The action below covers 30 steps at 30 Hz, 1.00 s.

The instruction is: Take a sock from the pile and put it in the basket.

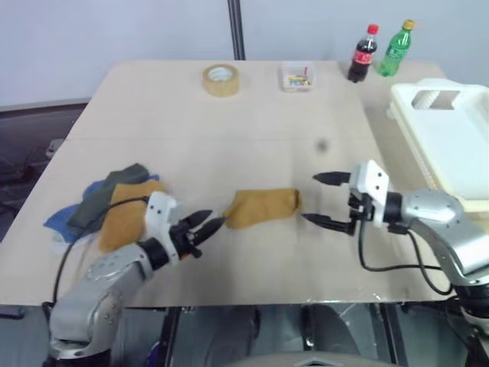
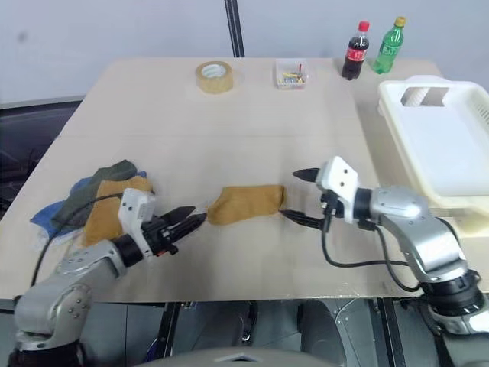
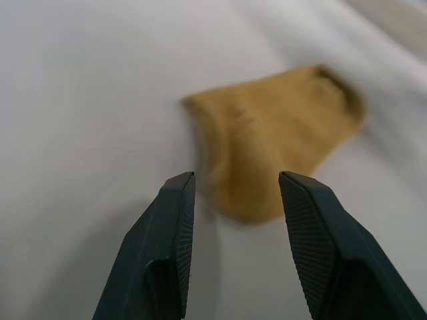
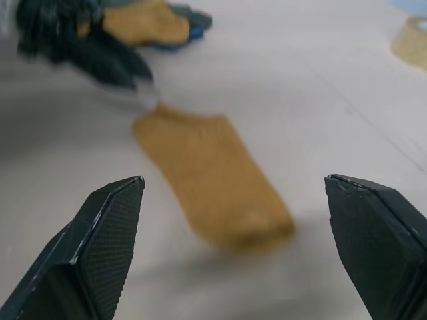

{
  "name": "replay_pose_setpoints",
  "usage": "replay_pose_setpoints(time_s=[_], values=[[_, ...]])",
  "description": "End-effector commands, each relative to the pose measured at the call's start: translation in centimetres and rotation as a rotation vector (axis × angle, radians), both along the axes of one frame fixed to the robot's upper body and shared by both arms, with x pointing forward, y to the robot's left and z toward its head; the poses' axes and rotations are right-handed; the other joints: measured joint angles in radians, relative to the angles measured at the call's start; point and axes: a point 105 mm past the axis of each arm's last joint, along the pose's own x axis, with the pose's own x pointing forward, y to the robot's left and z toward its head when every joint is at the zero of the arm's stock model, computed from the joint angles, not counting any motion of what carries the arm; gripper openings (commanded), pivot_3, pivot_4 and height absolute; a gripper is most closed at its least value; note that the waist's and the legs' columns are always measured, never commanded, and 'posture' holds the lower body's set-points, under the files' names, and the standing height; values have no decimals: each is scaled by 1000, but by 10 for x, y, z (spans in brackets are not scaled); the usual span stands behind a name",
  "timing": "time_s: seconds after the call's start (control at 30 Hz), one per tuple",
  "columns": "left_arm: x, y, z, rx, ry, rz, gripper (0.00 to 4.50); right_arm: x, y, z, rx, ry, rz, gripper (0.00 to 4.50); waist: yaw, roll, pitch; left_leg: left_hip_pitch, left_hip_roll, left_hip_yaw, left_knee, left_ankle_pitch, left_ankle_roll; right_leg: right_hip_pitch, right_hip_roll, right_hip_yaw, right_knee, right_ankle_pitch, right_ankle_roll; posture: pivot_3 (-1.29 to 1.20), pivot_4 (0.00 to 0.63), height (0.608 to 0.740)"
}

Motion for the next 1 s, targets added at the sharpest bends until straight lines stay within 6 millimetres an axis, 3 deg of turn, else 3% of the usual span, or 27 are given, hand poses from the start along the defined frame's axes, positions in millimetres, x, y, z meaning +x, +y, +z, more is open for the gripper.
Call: replay_pose_setpoints(time_s=[0.03, 0.13, 0.27, 0.33, 0.43, 0.57, 0.67, 0.77, 1.0], values=[[8, -4, 8, -6, -41, -71, 2126, -5, -2, 14, -1, -86, 9, 4500, 0, 0, 0, 0, 0, 0, 0, 0, 0, 0, 0, 0, 0, 0, 0, 0, 150, 740], [12, -2, 7, -4, -36, -111, 2126, -3, -5, 14, -8, -107, -18, 4500, -3, 0, 0, 0, 0, 0, 0, 0, 0, 0, 0, 0, 1, 0, 0, 0, 150, 740], [12, 26, 4, 131, -87, -176, 2126, -3, -6, 14, -4, -122, -45, 4500, -14, 0, 0, 0, 1, 2, -1, 1, -1, -2, 0, 2, 1, 0, 0, 0, 150, 740], [16, 36, 12, 115, -104, -160, 2126, -3, -6, 15, -2, -130, -57, 4500, -11, 1, 0, 0, 2, 3, -2, 1, -1, -3, 0, 3, 1, 0, -1, 0, 150, 740], [23, 34, 30, -23, -66, -174, 2126, -2, -7, 15, 4, -136, -74, 4500, -4, 1, 1, -2, 1, 2, -2, 0, 0, -3, 0, 2, 0, 0, 0, 0, 150, 740], [22, 15, 26, -62, 22, -224, 2126, -3, -7, 15, 7, -140, -78, 4500, -7, 1, 1, -2, 0, 1, 0, 0, 0, -2, -1, 1, 0, 0, 0, 0, 150, 740], [13, -3, 12, -60, 83, -266, 2797, -4, -8, 16, 10, -143, -85, 4500, -14, 1, 1, -2, 0, 1, -1, 0, 0, -3, -1, 2, 0, 0, 0, 0, 150, 740], [18, -9, 0, -26, 81, -213, 4115, -6, -9, 16, 11, -145, -94, 4500, -11, 1, 1, -2, 1, 2, -2, 0, 0, -4, -1, 4, 1, 0, 0, 0, 150, 740], [36, -7, -12, 19, 49, -79, 4115, -14, -15, 15, -2, -146, -97, 4500, -6, 1, 1, -1, 0, 2, -1, 0, 0, -3, -1, 3, 2, 0, 0, 0, 150, 740]])
